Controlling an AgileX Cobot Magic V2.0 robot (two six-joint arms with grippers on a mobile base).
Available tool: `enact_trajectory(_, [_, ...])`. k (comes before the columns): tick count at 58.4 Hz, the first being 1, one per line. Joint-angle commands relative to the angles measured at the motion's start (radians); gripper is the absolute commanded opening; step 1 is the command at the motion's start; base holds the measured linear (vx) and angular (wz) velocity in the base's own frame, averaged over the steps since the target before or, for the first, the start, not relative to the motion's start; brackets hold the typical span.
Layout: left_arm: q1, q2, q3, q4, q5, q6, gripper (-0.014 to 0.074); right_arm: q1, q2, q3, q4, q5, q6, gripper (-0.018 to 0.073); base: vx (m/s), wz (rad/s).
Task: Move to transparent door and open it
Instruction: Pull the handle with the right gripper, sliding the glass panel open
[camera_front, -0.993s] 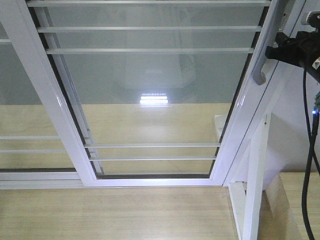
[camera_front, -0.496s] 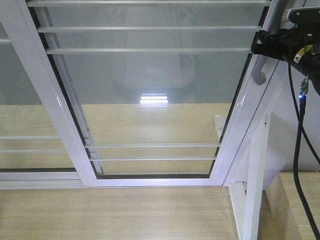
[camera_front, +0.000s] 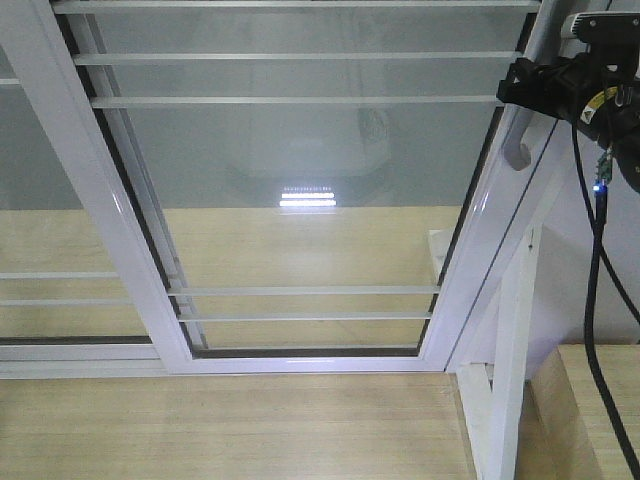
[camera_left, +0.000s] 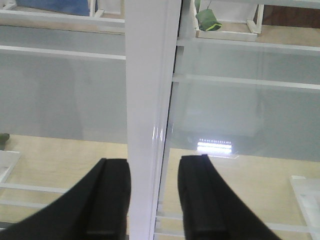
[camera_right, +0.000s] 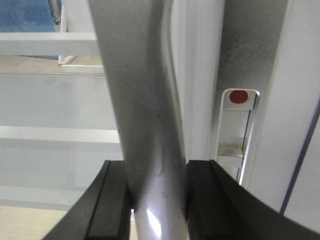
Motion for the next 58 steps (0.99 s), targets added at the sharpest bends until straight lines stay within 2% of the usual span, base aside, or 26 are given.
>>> enact_trajectory(1, [-0.003, -0.004, -0.034, -0.003, -0.078, -0.010, 0.0381, 0.049, -0.049, -0.035, -0.013, -0.104, -0.004, 0.0221, 0.00, 0.00])
enact_trajectory(23, [-0.003, -0.004, -0.034, -0.003, -0.078, -0.010, 0.0381, 0.159, -0.049, -0.035, 0.042, -0.104, -0.113, 0.0243, 0.00, 0.00])
enact_trajectory(45, [-0.003, -0.004, -0.034, -0.003, -0.078, -0.010, 0.0381, 0.223, -0.049, -0.035, 0.065, -0.107, -0.113, 0.0245, 0.00, 0.00])
enact_trajectory(58, [-0.003, -0.004, -0.034, -0.003, -0.078, -0.010, 0.0381, 0.320, -0.049, -0.035, 0.063, -0.113, -0.114, 0.0245, 0.00, 0.00])
